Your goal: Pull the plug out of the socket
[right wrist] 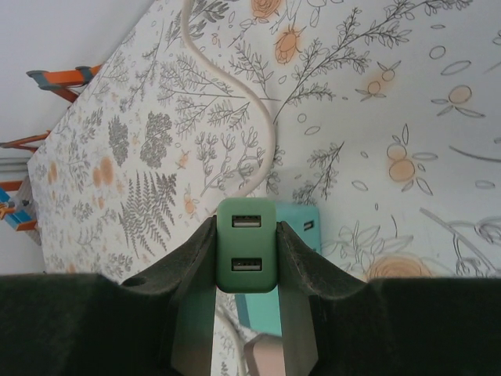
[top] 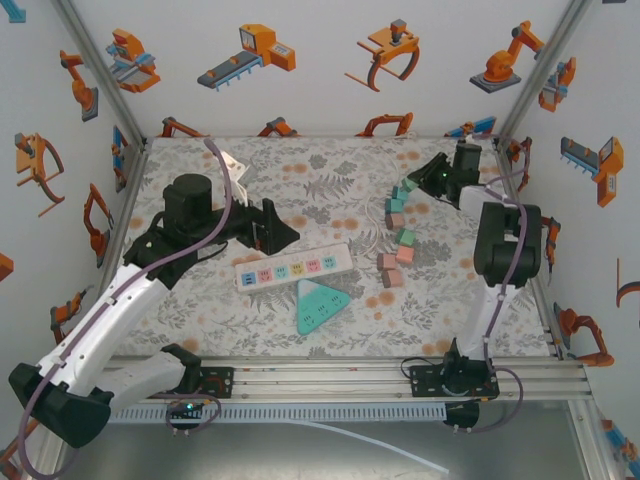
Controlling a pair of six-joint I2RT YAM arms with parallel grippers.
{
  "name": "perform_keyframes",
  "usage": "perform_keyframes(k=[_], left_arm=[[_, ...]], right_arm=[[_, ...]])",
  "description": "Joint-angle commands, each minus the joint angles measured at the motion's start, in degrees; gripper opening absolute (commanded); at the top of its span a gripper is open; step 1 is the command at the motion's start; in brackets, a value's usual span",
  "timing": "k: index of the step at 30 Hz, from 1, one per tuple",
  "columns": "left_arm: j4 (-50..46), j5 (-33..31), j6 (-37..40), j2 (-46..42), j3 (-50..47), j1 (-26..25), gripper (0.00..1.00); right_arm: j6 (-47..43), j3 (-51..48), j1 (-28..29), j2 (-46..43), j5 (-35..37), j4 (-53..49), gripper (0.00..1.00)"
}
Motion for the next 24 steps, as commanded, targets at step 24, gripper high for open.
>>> perform_keyframes(k=[24], left_arm=[[0.06, -4.90, 6.05, 2.97, 4.06, -0.65, 0.97]], right_arm=[[-2.14, 6.88, 0.04, 9.32, -3.60, 4.03, 0.43]])
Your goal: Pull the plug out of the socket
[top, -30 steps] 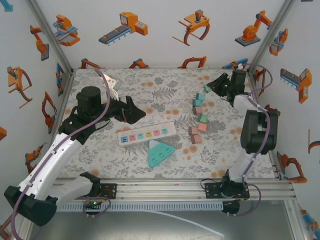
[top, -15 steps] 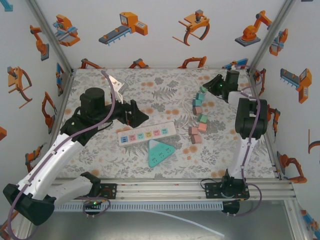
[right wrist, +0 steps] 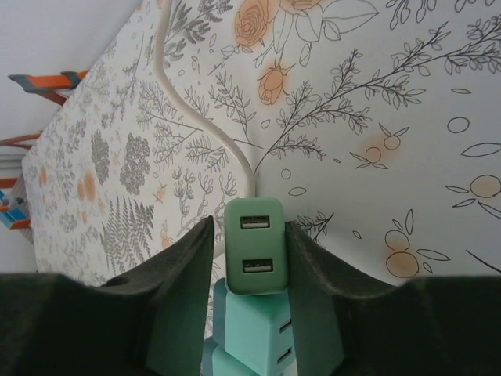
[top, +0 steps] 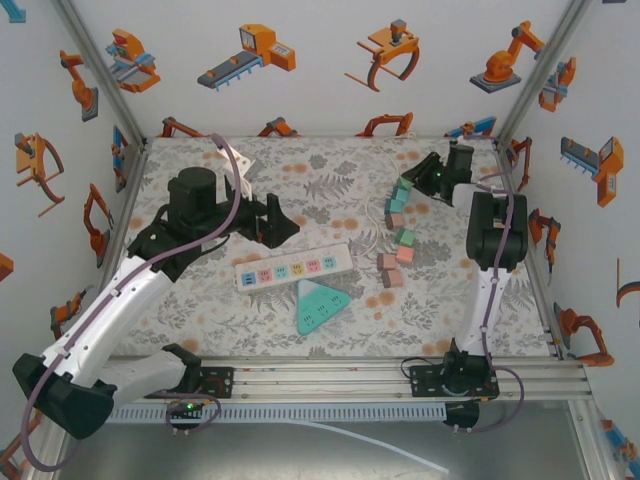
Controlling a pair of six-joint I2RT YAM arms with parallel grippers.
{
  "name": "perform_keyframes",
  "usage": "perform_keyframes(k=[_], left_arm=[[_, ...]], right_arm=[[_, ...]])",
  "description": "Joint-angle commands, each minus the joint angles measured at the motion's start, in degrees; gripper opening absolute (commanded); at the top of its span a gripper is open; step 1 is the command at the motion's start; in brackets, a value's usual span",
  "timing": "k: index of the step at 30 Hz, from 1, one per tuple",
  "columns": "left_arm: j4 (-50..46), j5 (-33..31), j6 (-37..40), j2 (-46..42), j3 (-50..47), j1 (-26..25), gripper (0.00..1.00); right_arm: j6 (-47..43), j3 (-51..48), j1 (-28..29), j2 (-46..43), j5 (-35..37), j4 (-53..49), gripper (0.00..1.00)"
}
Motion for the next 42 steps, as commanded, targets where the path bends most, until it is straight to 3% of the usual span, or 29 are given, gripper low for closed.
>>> perform_keyframes(k=[1, 10, 15, 20, 27, 31, 36, 38, 42], left_arm=[[0.68, -1.05, 1.69, 0.07, 1.31, -0.41, 0.97], [2.44, -0.72, 1.76, 0.49, 0.36, -0.37, 0.97], [2.83, -2.14, 2.13, -0.31, -0.65, -0.41, 0.97], [2.35, -10.61, 1.12, -2.98, -3.04, -0.06, 0.97], [-2.02, -31.83, -0.54, -9.14, -10.59, 1.33, 0.97], [-1.66, -35.36, -2.04, -13.02, -16.67, 5.36, 0.97], [-0.03, -35.02, -5.21, -16.05, -23.31, 10.56, 0.97], [1.09, -36.44, -4.66, -16.74, -25.56, 11.52, 0.97], [3.84, -38.44, -0.71, -17.84, -29.72, 13.42, 0.97]], right_arm=[[-2.28, -0.95, 0.09, -2.02, -0.06, -0.23, 0.45], [-13.07, -3.16, 0.05, -11.14, 4.00, -9.07, 0.56], [-20.42, -5.64, 0.02, -19.54, 6.25, -13.39, 0.57], [-24.97, -13.35, 0.05, -30.75, 11.73, -14.61, 0.57], [-29.15, -30.12, 0.03, -45.38, 24.23, -11.73, 0.59], [-30.16, -39.01, 0.08, -49.04, 26.47, -6.12, 0.62], [-30.91, -47.29, 0.04, -48.50, 25.15, 2.22, 0.81], [-31.74, -46.11, 0.19, -46.53, 24.93, 0.62, 0.95], [-34.01, -47.33, 0.23, -44.29, 22.67, 3.26, 0.99]])
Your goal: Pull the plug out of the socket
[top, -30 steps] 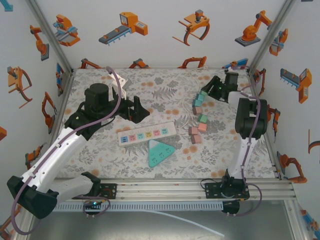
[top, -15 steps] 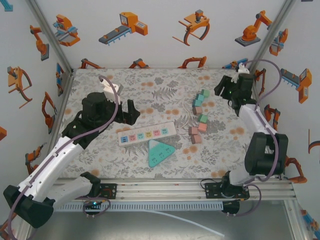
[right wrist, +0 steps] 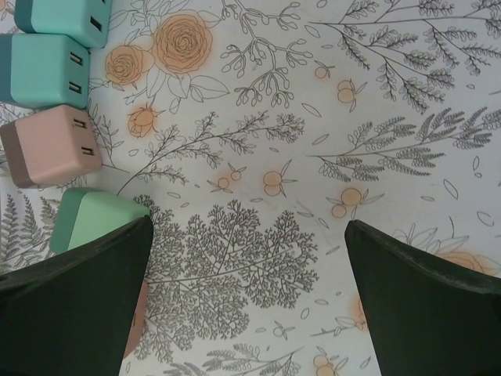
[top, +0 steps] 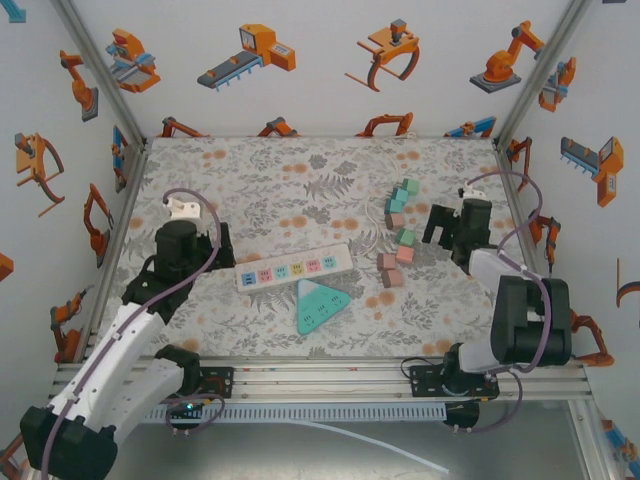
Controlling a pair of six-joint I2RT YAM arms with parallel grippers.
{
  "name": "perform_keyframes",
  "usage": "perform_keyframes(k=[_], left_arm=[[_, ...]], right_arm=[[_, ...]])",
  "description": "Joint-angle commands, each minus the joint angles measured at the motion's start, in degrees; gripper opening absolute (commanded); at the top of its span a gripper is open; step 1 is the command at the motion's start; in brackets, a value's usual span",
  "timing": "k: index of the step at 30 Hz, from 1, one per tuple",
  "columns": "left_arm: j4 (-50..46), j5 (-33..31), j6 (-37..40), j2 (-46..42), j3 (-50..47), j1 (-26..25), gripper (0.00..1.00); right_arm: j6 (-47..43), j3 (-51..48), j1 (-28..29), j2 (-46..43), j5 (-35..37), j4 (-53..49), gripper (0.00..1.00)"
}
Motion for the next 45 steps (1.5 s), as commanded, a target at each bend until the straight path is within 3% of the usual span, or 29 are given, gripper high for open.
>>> perform_keyframes(k=[1, 5, 10, 13, 21, 29, 32, 37, 38, 40, 45], left_arm=[[3.16, -2.71, 3.63, -1.43, -2.39, 1.73, 0.97], [5.48, -1.97, 8.08, -2.90, -6.50, 5.09, 0.97], [13.21, 4.78, 9.39, -3.07, -12.33, 10.22, 0.97], [21.57, 7.95, 7.66, -1.43, -16.71, 13.34, 0.97], [40.87, 9.44, 6.90, 12.18, -21.02, 18.86, 0.97], [59.22, 18.50, 7.01, 29.74, -16.83, 22.55, 0.97], [55.23, 24.68, 11.78, 34.49, -11.52, 22.42, 0.97], [69.02, 22.30, 11.28, 43.60, -14.03, 22.45, 0.97], [64.64, 21.80, 11.57, 42.07, -13.24, 22.28, 0.97], [67.94, 21.52, 11.45, 43.06, -13.81, 22.08, 0.97], [65.87, 20.88, 11.64, 42.51, -13.38, 21.76, 0.97]], right_arm=[[-3.77, -1.59, 0.18, 0.65, -1.61, 7.73, 0.99], [-8.19, -6.99, 0.17, 1.84, -3.07, 20.41, 0.99], [-7.77, -9.33, -0.05, 3.18, -3.06, 25.22, 0.99], [-7.56, -15.16, -0.13, 5.96, -3.22, 38.62, 1.00], [-6.17, -14.65, -0.24, 5.51, 0.47, 36.77, 0.99], [-6.15, -14.57, -0.27, 5.60, 0.46, 36.78, 0.99], [-6.25, -14.56, -0.27, 5.61, 0.46, 36.78, 0.99], [-6.23, -14.56, -0.27, 5.60, 0.39, 36.78, 0.99], [-6.11, -14.56, -0.26, 5.60, 0.38, 36.74, 0.99], [-6.15, -14.58, -0.27, 5.60, 0.46, 36.78, 0.99], [-6.20, -14.56, -0.27, 5.57, 0.46, 36.78, 0.99]])
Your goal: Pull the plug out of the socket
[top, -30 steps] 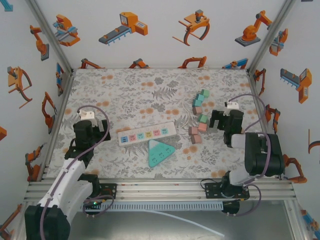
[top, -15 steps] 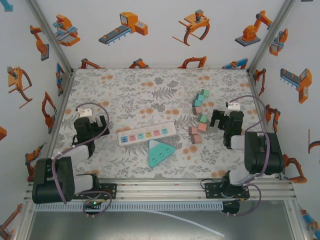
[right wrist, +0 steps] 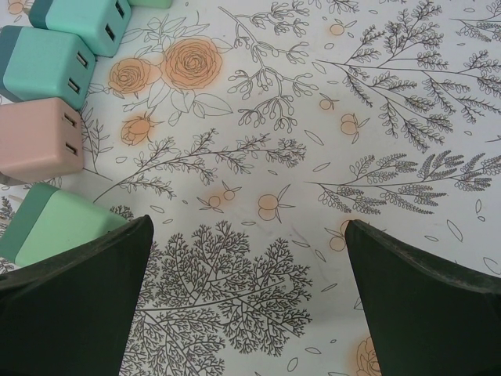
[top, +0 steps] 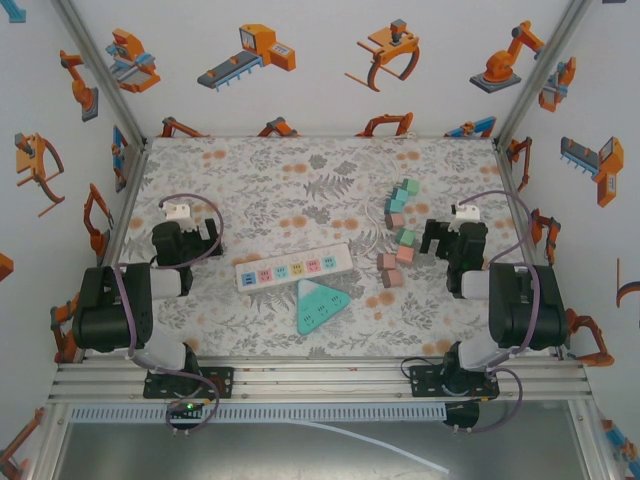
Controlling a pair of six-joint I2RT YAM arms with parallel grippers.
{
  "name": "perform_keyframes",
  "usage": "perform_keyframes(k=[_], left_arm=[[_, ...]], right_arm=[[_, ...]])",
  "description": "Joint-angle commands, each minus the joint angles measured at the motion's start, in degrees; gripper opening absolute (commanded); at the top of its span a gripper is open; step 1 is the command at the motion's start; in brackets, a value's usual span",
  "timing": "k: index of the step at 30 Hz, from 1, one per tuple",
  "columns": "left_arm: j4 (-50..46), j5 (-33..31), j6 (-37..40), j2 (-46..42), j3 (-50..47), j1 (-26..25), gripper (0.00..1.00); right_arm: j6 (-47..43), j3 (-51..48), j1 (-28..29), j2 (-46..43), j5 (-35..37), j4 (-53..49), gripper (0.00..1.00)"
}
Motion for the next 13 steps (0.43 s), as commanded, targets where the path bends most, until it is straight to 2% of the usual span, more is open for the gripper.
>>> perform_keyframes(k=[1, 13], left_arm=[[1.73, 0.17, 1.26, -0.78, 0.18, -0.27, 0.97], [2.35, 0.14, 1.27, -0.49, 0.09, -0.24, 0.97]], right_arm=[[0.16, 0.40, -0.22, 0.21, 1.20, 2.66, 0.99], [-0.24, 0.33, -0.14, 0.22, 0.52, 2.72, 0.99]])
